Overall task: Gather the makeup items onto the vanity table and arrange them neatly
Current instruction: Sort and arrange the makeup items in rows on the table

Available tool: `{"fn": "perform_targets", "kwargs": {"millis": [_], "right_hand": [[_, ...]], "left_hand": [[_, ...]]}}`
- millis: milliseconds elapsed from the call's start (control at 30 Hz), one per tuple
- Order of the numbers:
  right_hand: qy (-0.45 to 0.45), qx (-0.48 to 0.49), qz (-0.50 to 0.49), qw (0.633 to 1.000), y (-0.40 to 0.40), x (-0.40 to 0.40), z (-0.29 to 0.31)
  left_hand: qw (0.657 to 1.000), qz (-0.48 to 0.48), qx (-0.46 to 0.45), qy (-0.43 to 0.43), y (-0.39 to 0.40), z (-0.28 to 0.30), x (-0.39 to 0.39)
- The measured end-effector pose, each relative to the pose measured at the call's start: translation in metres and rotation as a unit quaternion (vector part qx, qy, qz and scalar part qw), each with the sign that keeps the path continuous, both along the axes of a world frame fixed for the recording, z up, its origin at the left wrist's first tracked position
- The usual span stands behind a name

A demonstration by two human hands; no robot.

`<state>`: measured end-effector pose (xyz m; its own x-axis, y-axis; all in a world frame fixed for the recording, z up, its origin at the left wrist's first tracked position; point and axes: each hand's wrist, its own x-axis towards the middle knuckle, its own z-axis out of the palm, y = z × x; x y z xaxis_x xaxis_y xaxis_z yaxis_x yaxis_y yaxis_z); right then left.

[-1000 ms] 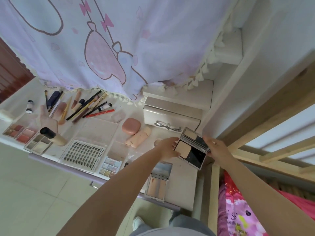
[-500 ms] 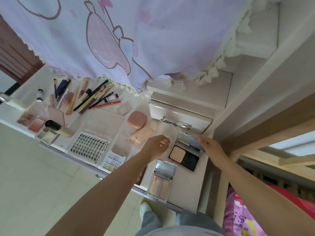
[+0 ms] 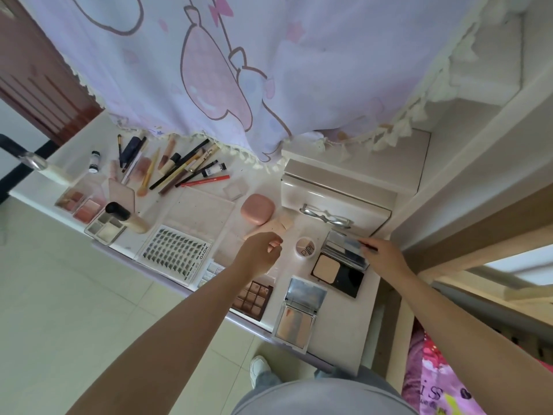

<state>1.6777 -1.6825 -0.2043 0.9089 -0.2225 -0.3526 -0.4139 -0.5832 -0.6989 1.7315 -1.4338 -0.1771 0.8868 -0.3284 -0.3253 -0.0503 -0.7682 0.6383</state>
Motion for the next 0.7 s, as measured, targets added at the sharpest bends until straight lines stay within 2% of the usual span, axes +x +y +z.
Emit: {"fn": "perform_targets", "kwargs": {"millis": [100,167,233,333,367,433,500,633,700], "right_hand": [[-0.001,-0.068,0.023,0.997,0.003,0.004,0.003],[-0.030,-0.155,0.069,0.985,0.010,0.002,0.008],[-0.112,-0.264,0.120,0.951,0.022,-0.003,0.015],[-0.260,-0.286,0.202,0.900,0.049,-0.004,0.019],[-0.262,-0.282,0.249,0.889,0.058,0.001,0.020],[-0.156,-0.257,0.306,0.903,0.077,0.017,0.017],[-0.014,-0.267,0.317,0.910,0.091,0.033,0.007],[0.023,-0.348,0.310,0.885,0.108,0.043,-0.005],[0.037,-0.312,0.301,0.901,0.108,0.045,-0.008]], "left_hand": [[0.999,-0.014,0.034,-0.020,0.005,-0.002,-0.002],[0.997,-0.028,0.058,-0.039,0.007,-0.003,-0.004],[0.995,-0.037,0.076,-0.059,0.009,-0.005,-0.007],[0.992,-0.041,0.088,-0.078,0.014,-0.007,-0.010],[0.992,-0.042,0.088,-0.082,0.016,-0.007,-0.011],[0.992,-0.041,0.088,-0.085,0.021,-0.005,-0.013],[0.992,-0.037,0.086,-0.089,0.026,-0.001,-0.014],[0.993,-0.022,0.076,-0.087,0.040,0.005,-0.020],[0.994,-0.012,0.062,-0.088,0.048,0.006,-0.022]]}}
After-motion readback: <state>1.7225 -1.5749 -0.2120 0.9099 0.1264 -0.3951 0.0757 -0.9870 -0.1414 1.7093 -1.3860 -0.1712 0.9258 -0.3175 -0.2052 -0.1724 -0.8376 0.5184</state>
